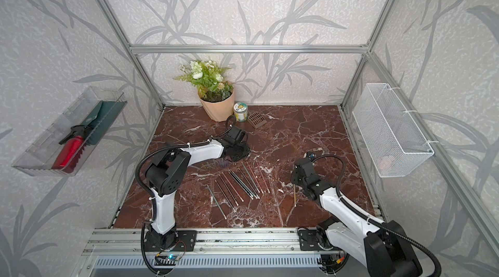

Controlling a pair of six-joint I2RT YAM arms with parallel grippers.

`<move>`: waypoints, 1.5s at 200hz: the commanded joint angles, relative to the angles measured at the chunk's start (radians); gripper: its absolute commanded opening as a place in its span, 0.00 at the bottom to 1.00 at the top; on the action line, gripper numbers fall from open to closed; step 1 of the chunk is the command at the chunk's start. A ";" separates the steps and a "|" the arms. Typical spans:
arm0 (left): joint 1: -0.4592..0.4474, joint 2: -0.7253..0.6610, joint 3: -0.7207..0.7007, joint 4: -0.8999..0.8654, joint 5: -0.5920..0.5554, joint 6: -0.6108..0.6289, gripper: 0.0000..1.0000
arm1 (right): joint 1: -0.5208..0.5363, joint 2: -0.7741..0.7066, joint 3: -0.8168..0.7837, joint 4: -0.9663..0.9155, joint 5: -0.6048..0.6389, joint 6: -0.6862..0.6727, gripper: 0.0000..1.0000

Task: Remove the protective cover of the pencils
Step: Place the protective sleeve at the center of the board, then pick up the pencil from the center of the board.

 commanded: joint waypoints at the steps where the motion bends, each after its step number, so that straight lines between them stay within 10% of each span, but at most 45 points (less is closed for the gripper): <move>1: -0.004 0.025 0.040 -0.052 -0.018 0.015 0.06 | -0.005 -0.051 0.006 -0.130 0.061 0.085 0.41; 141: -0.002 0.047 0.070 -0.121 -0.038 0.031 0.16 | -0.004 0.182 0.063 -0.167 -0.181 0.012 0.40; 300: 0.003 -0.023 0.024 -0.110 -0.025 0.036 0.23 | 0.006 0.296 0.094 -0.142 -0.254 -0.042 0.16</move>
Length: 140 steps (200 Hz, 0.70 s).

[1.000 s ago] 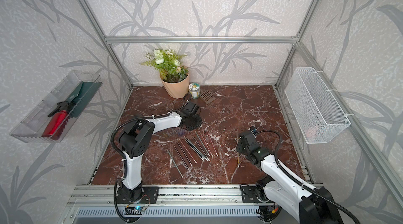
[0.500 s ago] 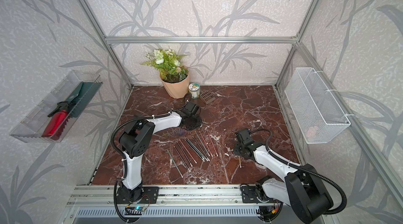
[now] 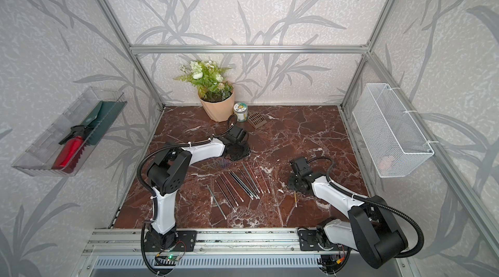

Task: Remove the protective cover of the pencils
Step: Pick up the pencil from the center of the board.

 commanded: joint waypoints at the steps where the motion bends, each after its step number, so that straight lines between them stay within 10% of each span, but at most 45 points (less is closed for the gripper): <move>1: 0.003 -0.042 -0.024 -0.045 -0.013 0.009 0.23 | 0.008 0.028 0.002 -0.021 -0.033 -0.017 0.16; 140: 0.078 -0.423 -0.315 0.084 0.045 0.021 0.24 | 0.089 0.016 0.047 -0.030 -0.013 -0.064 0.08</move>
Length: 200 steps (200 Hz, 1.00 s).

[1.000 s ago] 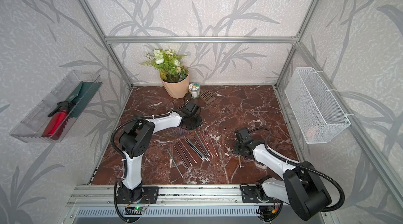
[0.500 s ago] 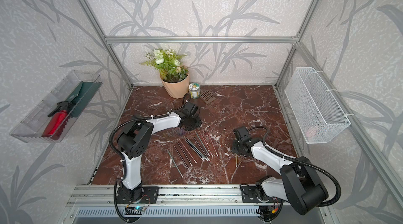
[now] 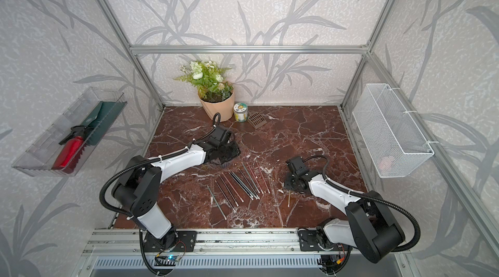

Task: Remove the protective cover of the pencils
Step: Pick up the pencil from the center of the board.

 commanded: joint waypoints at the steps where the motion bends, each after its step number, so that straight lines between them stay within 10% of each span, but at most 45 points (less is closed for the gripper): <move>1: 0.016 -0.061 -0.048 0.032 0.002 0.011 0.24 | 0.036 -0.020 0.022 -0.037 -0.002 -0.031 0.08; 200: -0.010 -0.167 -0.300 0.560 0.203 -0.075 0.37 | 0.334 -0.189 0.069 0.094 0.076 -0.132 0.00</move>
